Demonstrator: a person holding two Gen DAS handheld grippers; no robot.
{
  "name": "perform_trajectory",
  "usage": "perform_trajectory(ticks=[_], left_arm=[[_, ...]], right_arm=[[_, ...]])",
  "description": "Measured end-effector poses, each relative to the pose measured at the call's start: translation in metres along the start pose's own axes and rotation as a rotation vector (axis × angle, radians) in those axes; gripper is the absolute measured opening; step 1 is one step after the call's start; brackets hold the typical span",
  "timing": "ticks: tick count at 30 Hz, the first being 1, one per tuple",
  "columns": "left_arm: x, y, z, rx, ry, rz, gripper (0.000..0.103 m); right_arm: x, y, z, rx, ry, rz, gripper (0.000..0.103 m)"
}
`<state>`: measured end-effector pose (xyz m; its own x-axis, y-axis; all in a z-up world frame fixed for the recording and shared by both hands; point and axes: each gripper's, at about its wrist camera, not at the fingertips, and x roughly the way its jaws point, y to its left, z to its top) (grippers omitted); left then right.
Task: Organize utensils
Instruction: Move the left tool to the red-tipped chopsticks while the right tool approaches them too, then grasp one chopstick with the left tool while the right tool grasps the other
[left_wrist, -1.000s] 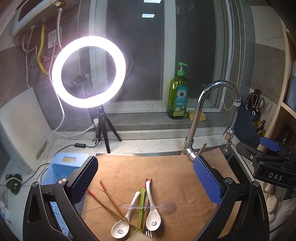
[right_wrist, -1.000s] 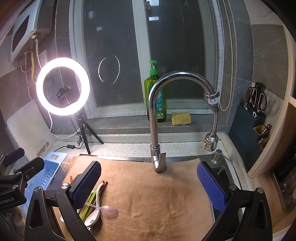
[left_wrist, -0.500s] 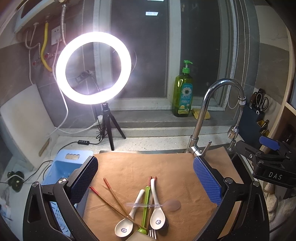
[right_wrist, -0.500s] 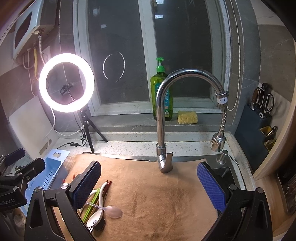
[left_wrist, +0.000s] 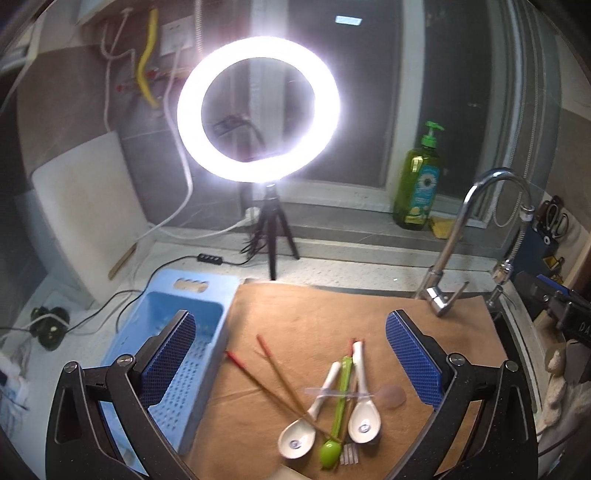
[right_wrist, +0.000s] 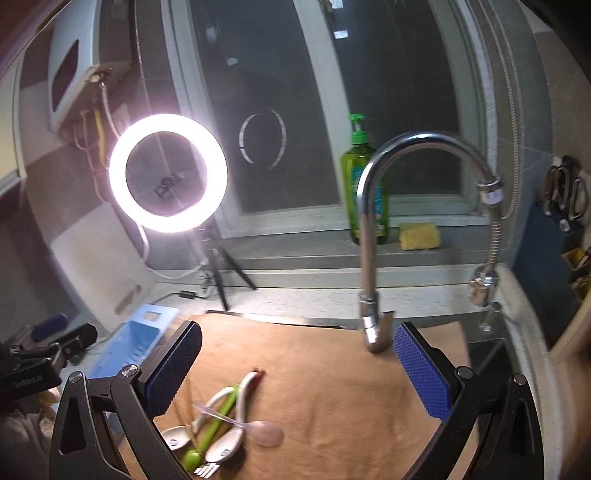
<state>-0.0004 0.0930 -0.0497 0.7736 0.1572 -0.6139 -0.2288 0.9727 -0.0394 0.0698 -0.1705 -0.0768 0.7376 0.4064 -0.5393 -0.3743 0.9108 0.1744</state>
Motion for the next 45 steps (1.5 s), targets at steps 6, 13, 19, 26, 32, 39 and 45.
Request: perform_trajectory(ticks=[6, 13, 19, 26, 32, 39, 45], left_arm=[[0.007, 0.032, -0.020, -0.076, 0.068, 0.054, 0.102], [0.021, 0.049, -0.046, -0.166, 0.147, 0.066, 0.097], [0.041, 0.043, -0.066, -0.206, 0.220, 0.042, 0.073], [0.083, 0.043, -0.088, -0.330, 0.335, -0.022, 0.037], [0.110, 0.050, -0.093, -0.414, 0.386, -0.046, 0.033], [0.137, 0.051, -0.101, -0.471, 0.439, -0.078, 0.027], [0.152, 0.051, -0.104, -0.461, 0.466, -0.073, 0.019]], right_arm=[[0.029, 0.020, 0.003, -0.096, 0.108, 0.092, 0.102], [0.074, 0.050, -0.004, -0.170, 0.243, 0.229, 0.102], [0.125, 0.082, -0.019, -0.242, 0.387, 0.313, 0.100], [0.190, 0.116, -0.045, -0.262, 0.592, 0.416, 0.070], [0.237, 0.126, -0.073, -0.227, 0.759, 0.442, 0.042], [0.268, 0.130, -0.093, -0.164, 0.865, 0.479, 0.032], [0.280, 0.138, -0.100, -0.141, 0.902, 0.506, 0.027]])
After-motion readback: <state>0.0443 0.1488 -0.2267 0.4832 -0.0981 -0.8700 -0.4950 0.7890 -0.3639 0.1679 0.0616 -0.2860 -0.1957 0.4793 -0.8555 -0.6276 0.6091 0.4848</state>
